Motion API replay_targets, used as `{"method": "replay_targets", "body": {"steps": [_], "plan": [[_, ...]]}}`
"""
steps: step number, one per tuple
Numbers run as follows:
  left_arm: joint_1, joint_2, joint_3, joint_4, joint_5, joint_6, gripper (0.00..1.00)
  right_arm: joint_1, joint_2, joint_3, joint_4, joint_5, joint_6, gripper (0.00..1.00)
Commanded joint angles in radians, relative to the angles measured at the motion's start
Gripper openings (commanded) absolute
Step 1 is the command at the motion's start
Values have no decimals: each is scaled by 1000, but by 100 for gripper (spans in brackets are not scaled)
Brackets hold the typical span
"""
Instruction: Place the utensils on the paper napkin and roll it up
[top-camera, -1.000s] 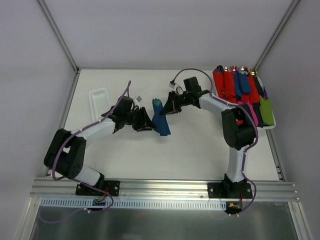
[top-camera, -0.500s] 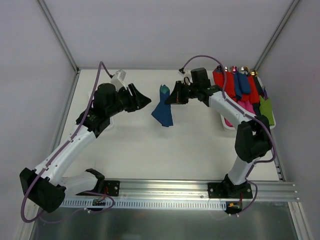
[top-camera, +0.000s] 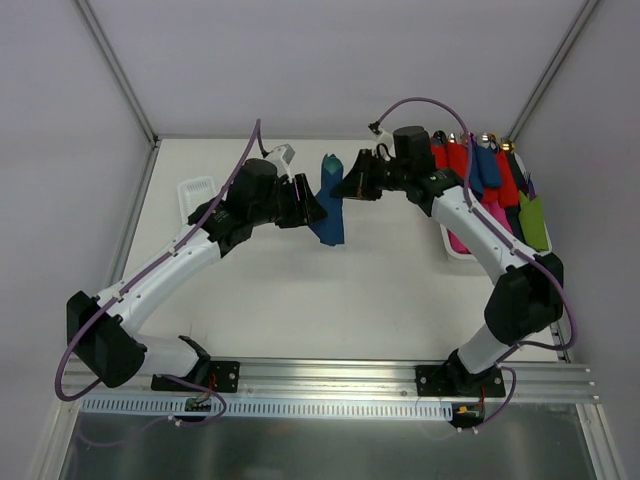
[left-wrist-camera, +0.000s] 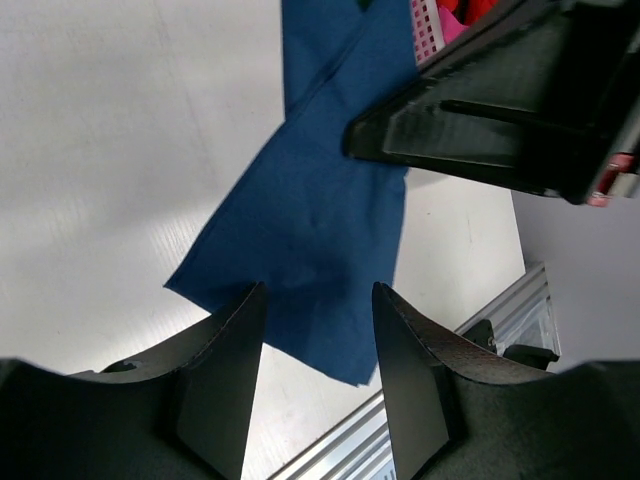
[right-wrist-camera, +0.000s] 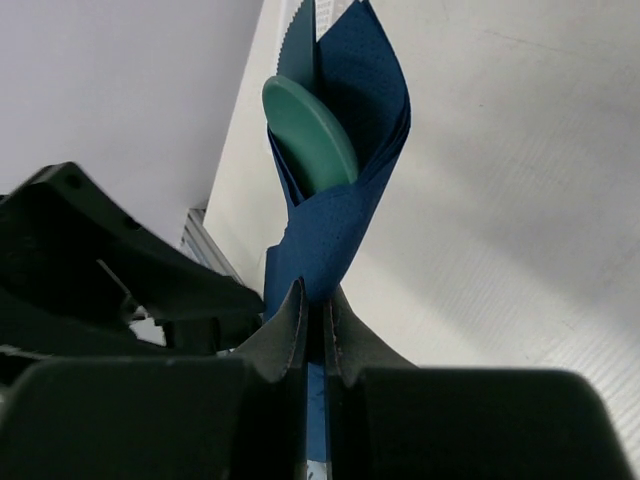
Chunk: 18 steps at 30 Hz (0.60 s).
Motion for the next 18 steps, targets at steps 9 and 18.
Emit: {"method": "replay_targets", "body": {"steps": [9, 18], "plan": [[-17, -26, 31, -1, -1, -7, 47, 19, -114, -42, 199, -127, 190, 0], [-15, -106, -61, 130, 53, -39, 51, 21, -115, -98, 344, -193, 287, 0]]}}
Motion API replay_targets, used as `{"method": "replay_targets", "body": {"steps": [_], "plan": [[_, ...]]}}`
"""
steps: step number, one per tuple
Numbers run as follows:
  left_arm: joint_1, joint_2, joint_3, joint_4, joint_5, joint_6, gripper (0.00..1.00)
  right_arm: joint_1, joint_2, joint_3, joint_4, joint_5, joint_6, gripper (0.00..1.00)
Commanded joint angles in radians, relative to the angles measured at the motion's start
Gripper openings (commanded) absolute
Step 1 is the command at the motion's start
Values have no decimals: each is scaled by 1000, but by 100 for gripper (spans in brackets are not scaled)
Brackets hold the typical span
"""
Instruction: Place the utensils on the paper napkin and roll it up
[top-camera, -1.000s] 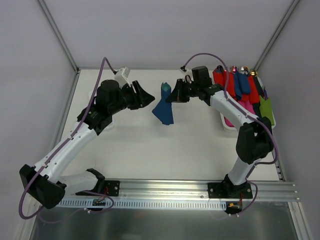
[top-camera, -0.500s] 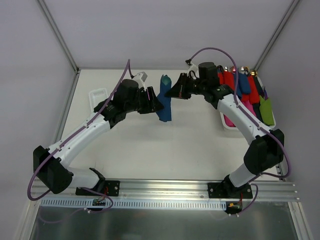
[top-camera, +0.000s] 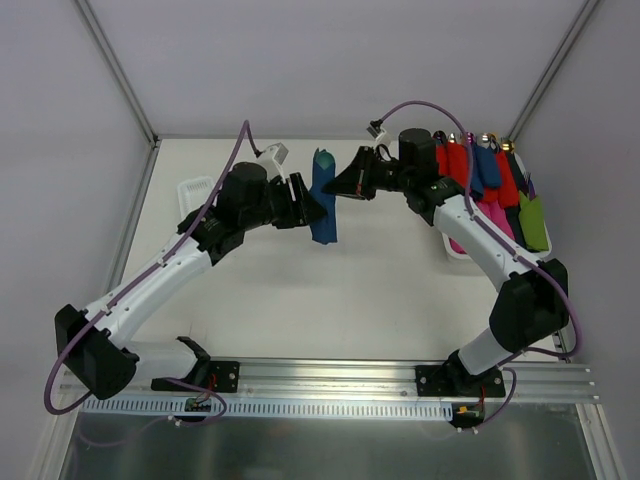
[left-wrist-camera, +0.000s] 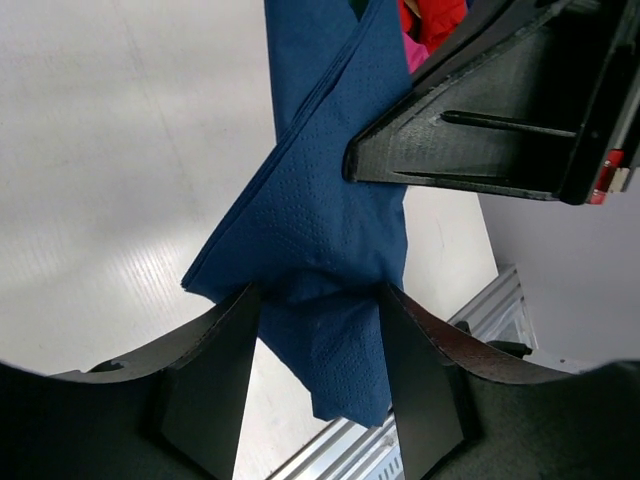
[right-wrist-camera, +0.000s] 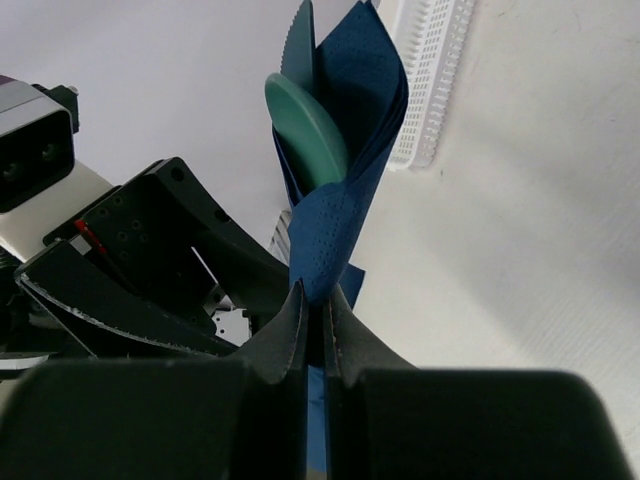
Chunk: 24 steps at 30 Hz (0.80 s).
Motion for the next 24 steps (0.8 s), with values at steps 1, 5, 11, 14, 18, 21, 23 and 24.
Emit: {"method": "replay_targets", "body": {"steps": [1, 5, 11, 14, 18, 21, 23, 24], "plan": [[-13, -56, -45, 111, 45, -35, 52, 11, -49, -9, 120, -70, 68, 0], [-13, -83, -77, 138, 33, -53, 55, 11, -55, -10, 127, -73, 70, 0], [-5, -111, -83, 138, 7, -63, 63, 13, -61, -23, 158, -85, 91, 0], [-2, -108, -88, 159, 36, -69, 64, 14, -56, -21, 183, -93, 110, 0], [-2, -115, -118, 207, 59, -86, 63, 19, -52, -24, 215, -106, 133, 0], [7, -129, -144, 248, 70, -106, 64, 20, -55, -36, 245, -114, 160, 0], [12, -135, -155, 260, 91, -124, 63, 22, -53, -41, 265, -119, 169, 0], [16, -135, -168, 303, 99, -129, 63, 22, -55, -41, 267, -120, 171, 0]]}}
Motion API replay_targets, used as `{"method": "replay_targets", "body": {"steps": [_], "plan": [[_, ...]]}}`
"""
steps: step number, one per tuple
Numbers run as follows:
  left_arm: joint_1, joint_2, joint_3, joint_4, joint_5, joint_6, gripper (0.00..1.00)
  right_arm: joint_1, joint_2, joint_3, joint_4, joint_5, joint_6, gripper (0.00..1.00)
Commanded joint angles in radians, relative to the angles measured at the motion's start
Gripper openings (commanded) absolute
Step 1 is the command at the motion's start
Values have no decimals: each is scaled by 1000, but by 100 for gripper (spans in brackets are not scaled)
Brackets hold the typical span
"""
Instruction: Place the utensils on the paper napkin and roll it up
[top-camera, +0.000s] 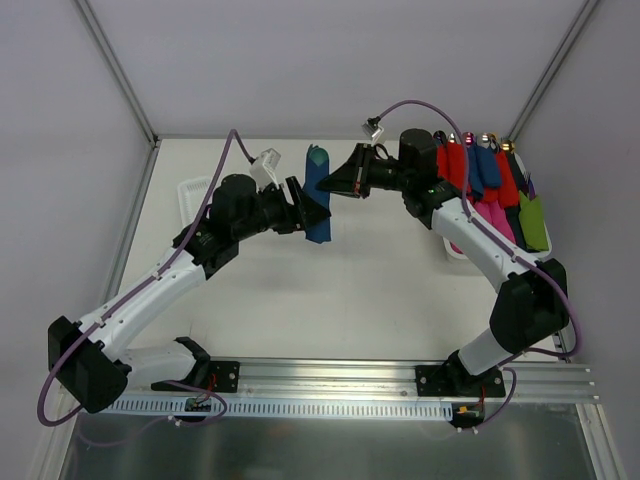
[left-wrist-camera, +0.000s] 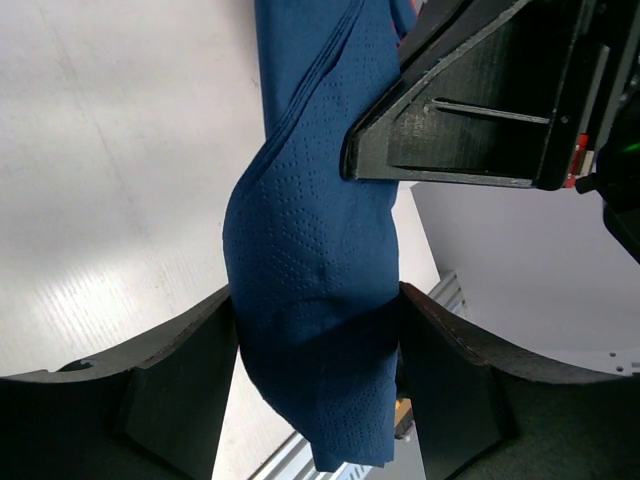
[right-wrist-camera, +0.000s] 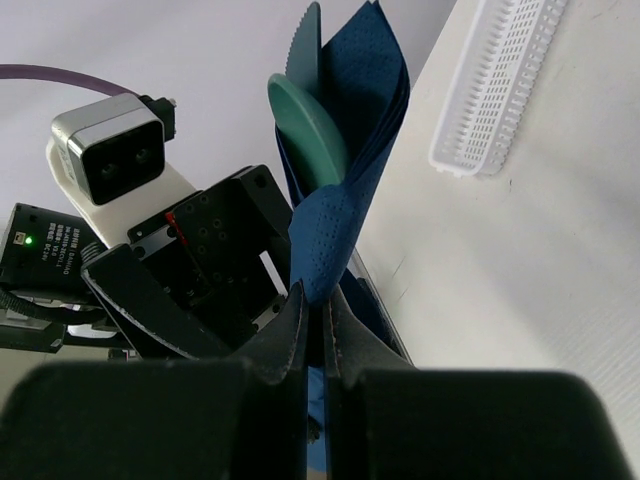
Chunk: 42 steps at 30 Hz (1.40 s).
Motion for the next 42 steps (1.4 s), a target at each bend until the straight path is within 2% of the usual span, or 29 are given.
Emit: {"method": "replay_targets", "body": {"steps": [1, 8, 13, 15, 17, 18, 22, 32, 42], "plan": [[16, -42, -26, 126, 50, -44, 62, 7, -49, -7, 95, -33, 41, 0], [32, -60, -84, 237, 100, -87, 55, 9, -45, -7, 101, -38, 47, 0], [50, -82, -113, 248, 79, -107, 59, 9, -45, -6, 103, -32, 47, 0], [56, -93, -90, 174, 41, -92, 60, 9, -51, -1, 84, -23, 30, 0], [70, -123, -75, 107, -31, -66, 63, 7, -59, 8, 15, 2, -3, 0], [94, -131, -54, 38, -48, -58, 63, 7, -66, 20, -17, 13, -48, 0], [113, -160, 2, -62, -91, 4, 64, 9, -72, 45, -179, 79, -124, 0], [113, -117, 46, -64, 23, 22, 63, 12, -59, 66, -232, 111, -149, 0], [105, -37, 60, -1, 166, 11, 50, 18, -45, 65, -180, 74, -103, 0]]}}
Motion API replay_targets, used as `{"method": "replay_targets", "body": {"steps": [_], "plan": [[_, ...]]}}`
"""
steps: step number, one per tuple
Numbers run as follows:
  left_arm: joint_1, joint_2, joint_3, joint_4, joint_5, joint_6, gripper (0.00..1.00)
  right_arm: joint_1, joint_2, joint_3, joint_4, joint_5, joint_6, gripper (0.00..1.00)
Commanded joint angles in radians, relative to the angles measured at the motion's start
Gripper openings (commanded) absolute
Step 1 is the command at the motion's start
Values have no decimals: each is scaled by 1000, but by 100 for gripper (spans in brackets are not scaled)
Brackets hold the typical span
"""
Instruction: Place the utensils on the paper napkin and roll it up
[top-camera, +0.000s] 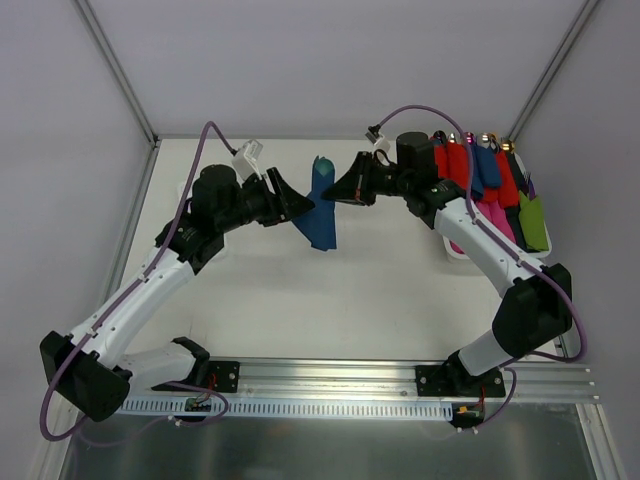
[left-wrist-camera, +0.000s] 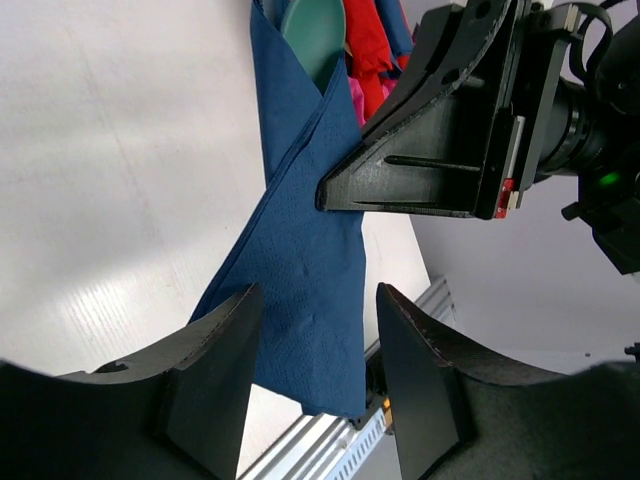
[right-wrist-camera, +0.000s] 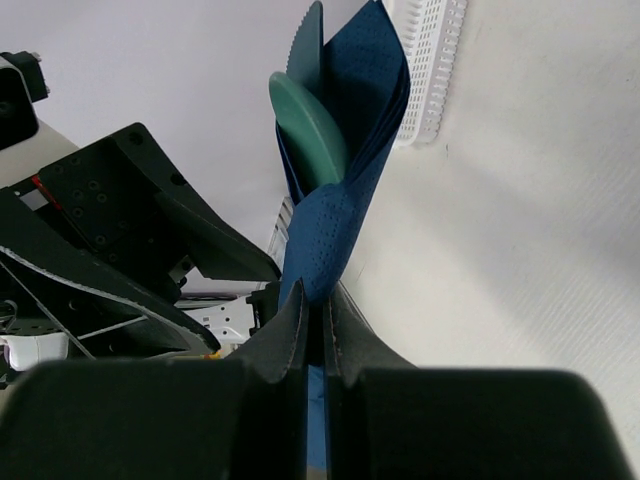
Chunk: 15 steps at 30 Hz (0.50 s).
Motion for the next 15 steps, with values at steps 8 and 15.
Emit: {"method": "replay_targets", "body": {"steps": [8, 15], "plan": [[-3, 36, 6, 102, 104, -14, 46, 10, -17, 31, 131, -56, 70, 0], [-3, 43, -24, 139, 124, -36, 46, 10, -7, 30, 167, -70, 100, 0]]}}
